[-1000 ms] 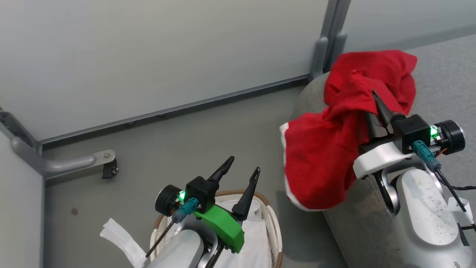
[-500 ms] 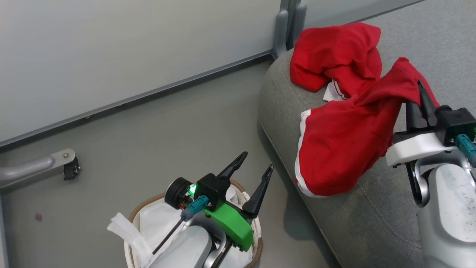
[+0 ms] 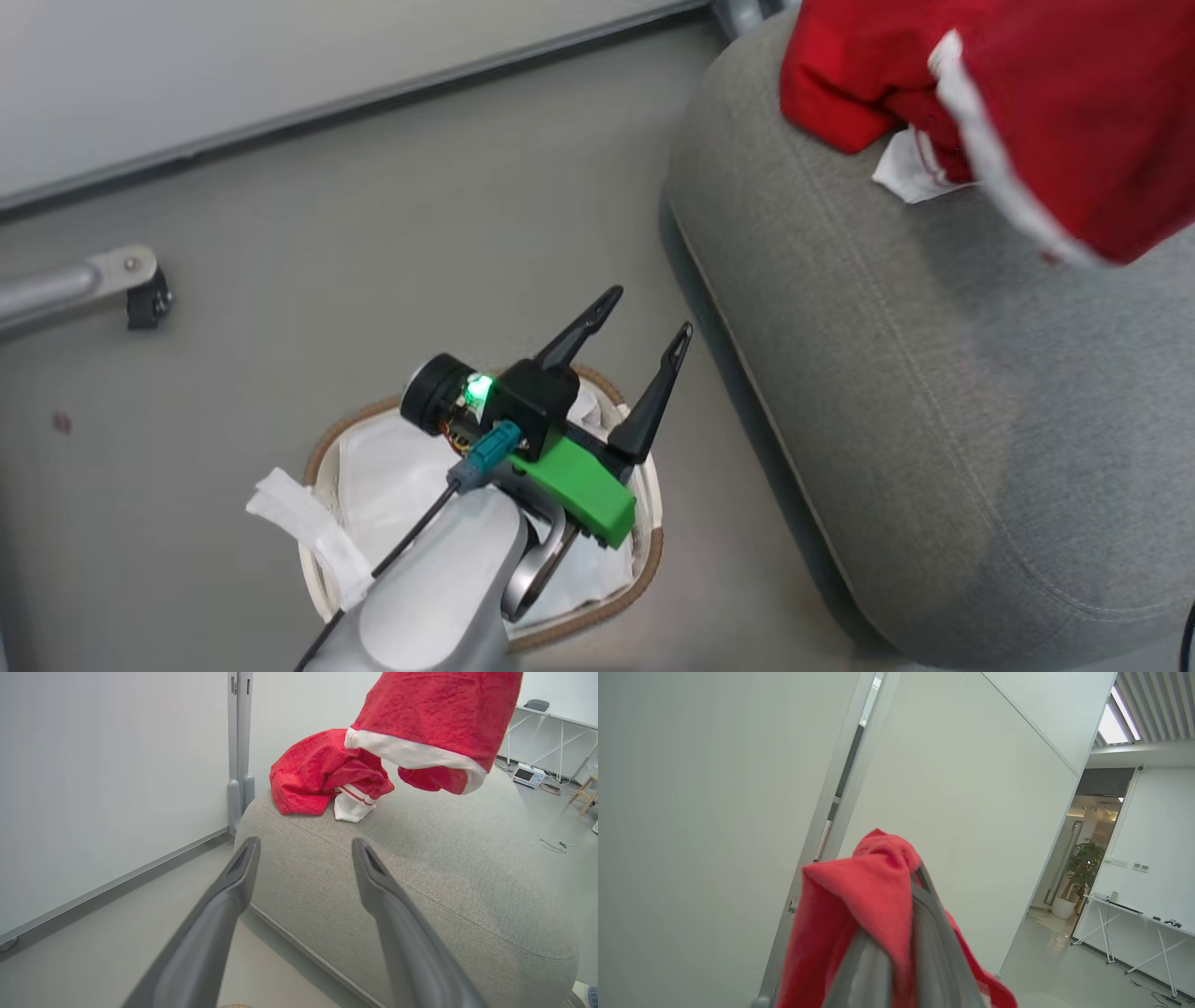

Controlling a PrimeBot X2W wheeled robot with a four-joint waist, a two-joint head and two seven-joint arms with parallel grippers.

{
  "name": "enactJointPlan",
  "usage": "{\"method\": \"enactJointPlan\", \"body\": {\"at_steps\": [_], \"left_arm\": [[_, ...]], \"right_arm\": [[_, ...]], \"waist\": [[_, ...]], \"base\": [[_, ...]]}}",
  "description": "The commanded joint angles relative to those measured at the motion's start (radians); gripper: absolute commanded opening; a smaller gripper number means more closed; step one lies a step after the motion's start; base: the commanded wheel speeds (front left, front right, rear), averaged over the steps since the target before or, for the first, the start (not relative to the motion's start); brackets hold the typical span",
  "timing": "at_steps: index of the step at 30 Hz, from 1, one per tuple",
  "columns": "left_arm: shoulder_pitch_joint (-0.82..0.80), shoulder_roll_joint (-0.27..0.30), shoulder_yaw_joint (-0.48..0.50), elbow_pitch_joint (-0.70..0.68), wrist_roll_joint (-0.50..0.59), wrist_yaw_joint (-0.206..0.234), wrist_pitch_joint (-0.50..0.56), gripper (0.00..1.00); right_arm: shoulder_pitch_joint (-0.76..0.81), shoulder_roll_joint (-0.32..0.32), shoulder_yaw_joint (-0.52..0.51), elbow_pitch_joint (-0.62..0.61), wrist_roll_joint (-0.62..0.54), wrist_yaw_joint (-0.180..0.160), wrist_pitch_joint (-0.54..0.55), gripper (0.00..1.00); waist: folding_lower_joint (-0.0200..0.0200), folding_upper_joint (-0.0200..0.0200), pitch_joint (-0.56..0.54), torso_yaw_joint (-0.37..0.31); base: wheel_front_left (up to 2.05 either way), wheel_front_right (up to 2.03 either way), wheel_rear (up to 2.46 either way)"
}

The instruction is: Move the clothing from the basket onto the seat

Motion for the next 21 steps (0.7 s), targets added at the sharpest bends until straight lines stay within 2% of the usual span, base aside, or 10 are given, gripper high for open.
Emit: {"method": "enactJointPlan", "body": {"at_steps": [1,3,7,15,20,21], "left_arm": [[-0.028,0.005,0.005,-0.008,0.015,-0.002,-0.001,1.0],[-0.047,0.008,0.01,-0.017,0.023,-0.002,0.0,1.0],[-0.078,0.014,0.018,-0.03,0.034,-0.003,0.0,1.0],[-0.106,0.023,0.029,-0.039,0.056,-0.003,-0.001,1.0],[-0.108,0.033,0.032,-0.037,0.066,-0.003,-0.001,1.0],[-0.108,0.035,0.036,-0.037,0.068,-0.003,-0.001,1.0]], "right_arm": [[-0.051,-0.029,-0.017,0.026,-0.008,-0.001,-0.005,0.0],[-0.106,-0.059,-0.034,0.067,-0.019,-0.001,-0.005,0.0],[-0.161,-0.081,-0.048,0.155,-0.041,-0.001,-0.003,0.0],[-0.086,-0.034,-0.089,0.31,-0.067,-0.001,-0.003,0.0],[-0.015,-0.008,-0.105,0.341,-0.089,-0.001,-0.003,0.0],[-0.001,-0.003,-0.113,0.342,-0.098,-0.001,-0.003,0.07]], "waist": [[0.0,-0.0001,0.12,0.064],[0.0,-0.0001,0.162,0.079],[0.0,-0.0001,0.236,0.103],[0.0,-0.0001,0.308,0.131],[0.0,-0.0001,0.314,0.127],[0.0,-0.0001,0.313,0.123]], "base": [[0.0,0.0,0.0],[0.0,0.0,0.0],[0.0,0.0,0.0],[0.0,0.0,0.0],[0.0,0.0,0.0],[0.0,0.0,0.0]]}}
